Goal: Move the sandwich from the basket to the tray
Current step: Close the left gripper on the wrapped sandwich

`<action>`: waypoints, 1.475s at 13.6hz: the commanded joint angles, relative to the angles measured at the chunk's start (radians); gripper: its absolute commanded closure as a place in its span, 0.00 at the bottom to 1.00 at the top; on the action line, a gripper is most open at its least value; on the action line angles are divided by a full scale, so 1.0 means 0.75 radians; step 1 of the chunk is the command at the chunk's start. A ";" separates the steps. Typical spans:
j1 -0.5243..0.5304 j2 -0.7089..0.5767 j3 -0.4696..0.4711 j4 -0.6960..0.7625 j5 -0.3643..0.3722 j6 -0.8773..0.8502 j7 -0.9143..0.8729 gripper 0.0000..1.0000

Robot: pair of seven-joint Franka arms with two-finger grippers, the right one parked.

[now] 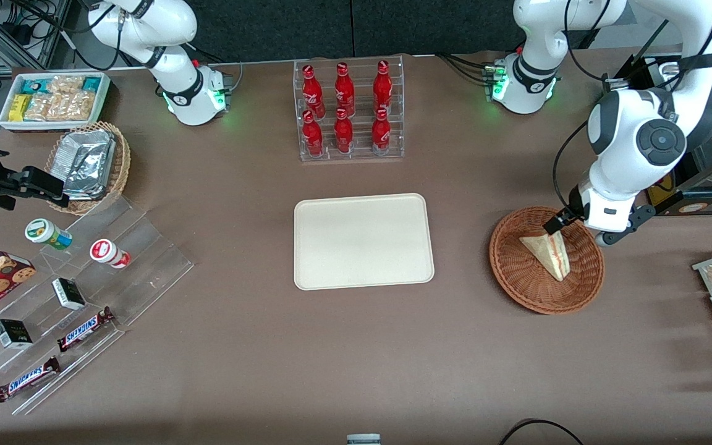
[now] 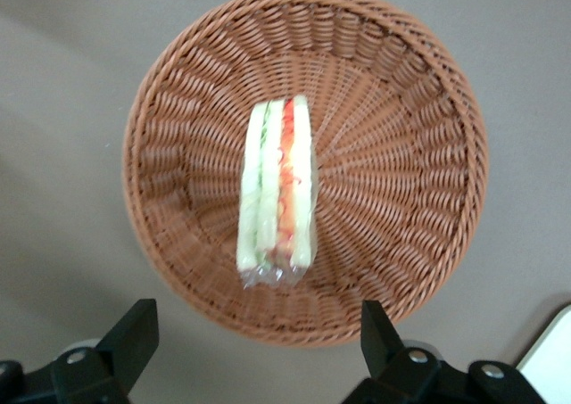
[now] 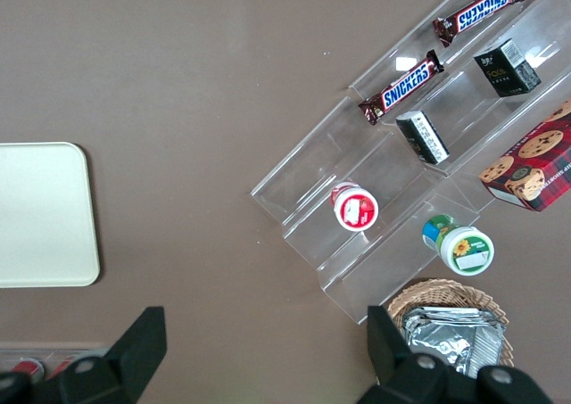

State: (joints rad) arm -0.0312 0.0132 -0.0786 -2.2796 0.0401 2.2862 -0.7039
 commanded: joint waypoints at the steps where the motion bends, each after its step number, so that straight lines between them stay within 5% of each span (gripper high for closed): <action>1: 0.009 0.027 0.002 -0.098 -0.010 0.167 -0.023 0.00; 15: 0.013 0.211 0.007 -0.120 -0.010 0.380 -0.023 0.01; 17: 0.013 0.216 0.007 -0.116 -0.010 0.380 -0.023 0.18; 20: 0.013 0.228 0.011 -0.100 -0.010 0.378 -0.023 0.82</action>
State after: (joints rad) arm -0.0232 0.1764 -0.0718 -2.3638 0.0398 2.5562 -0.7104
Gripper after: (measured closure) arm 0.370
